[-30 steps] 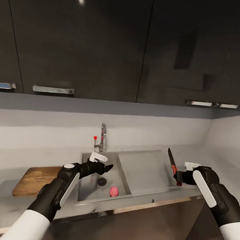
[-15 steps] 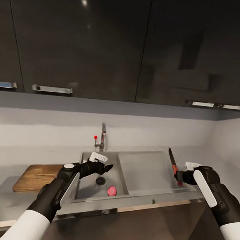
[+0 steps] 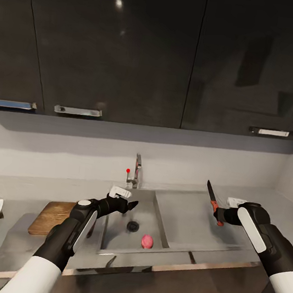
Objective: In the kitchen, take the Vidalia onion out of the sink, dice it on the chopping board with the paring knife, put the diced onion into the bowl on the countertop, then place both the paring knife and the chopping board into the sink.
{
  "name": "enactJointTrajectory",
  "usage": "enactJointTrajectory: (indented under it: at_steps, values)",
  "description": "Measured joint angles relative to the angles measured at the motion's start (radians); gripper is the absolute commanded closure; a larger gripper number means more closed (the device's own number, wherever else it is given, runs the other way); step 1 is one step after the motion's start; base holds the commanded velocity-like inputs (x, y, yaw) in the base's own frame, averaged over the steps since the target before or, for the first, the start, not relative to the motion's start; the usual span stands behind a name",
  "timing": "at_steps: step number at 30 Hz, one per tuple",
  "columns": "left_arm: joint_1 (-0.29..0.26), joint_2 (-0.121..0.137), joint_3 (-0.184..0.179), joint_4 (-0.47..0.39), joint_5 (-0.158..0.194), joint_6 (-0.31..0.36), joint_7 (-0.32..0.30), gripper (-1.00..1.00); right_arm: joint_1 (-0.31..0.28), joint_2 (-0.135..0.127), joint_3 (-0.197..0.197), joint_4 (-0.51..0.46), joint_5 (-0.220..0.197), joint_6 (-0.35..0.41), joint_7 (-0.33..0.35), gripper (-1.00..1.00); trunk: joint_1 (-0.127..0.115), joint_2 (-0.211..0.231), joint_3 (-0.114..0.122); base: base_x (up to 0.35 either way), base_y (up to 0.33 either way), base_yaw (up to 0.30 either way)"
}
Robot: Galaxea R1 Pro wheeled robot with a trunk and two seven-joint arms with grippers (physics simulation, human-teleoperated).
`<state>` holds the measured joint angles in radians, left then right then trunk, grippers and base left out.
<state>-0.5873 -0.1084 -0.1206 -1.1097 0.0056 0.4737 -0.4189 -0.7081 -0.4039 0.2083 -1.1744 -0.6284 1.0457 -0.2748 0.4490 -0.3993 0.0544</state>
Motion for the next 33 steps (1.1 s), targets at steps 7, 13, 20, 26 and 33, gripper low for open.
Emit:
enactJointTrajectory:
  at_steps: [7, 13, 20, 26, 33]
  values:
    - [0.0, 0.0, 0.0, 0.0, -0.001, 0.0, 0.0, -1.0, 0.0, 0.0, -0.015, 0.0, -0.001, 0.0, 0.0, 1.0, 0.0, 0.0, 0.0, 0.155, 0.0, 0.003]
    - [0.0, 0.0, 0.0, 0.0, 0.0, 0.0, 0.0, -1.0, 0.0, 0.0, -0.016, 0.0, -0.001, 0.0, 0.0, 1.0, 0.001, 0.0, 0.0, 0.017, 0.0, 0.0]
    - [0.0, 0.0, 0.0, 0.0, 0.0, 0.0, 0.0, -1.0, 0.0, 0.0, -0.016, 0.0, -0.001, 0.0, 0.0, 1.0, 0.0, 0.0, 0.0, 0.104, -0.174, 0.039]
    - [0.0, 0.0, 0.0, 0.001, 0.0, 0.0, 0.0, -1.0, 0.0, 0.0, -0.016, 0.0, -0.001, 0.0, 0.001, 1.0, 0.0, 0.0, 0.0, 0.133, -0.199, 0.13]
    - [0.0, -0.002, 0.0, 0.028, 0.0, -0.001, 0.002, -1.0, 0.0, 0.0, -0.016, 0.0, -0.001, 0.0, 0.0, 1.0, 0.001, 0.0, 0.0, 0.018, -0.025, 0.019]
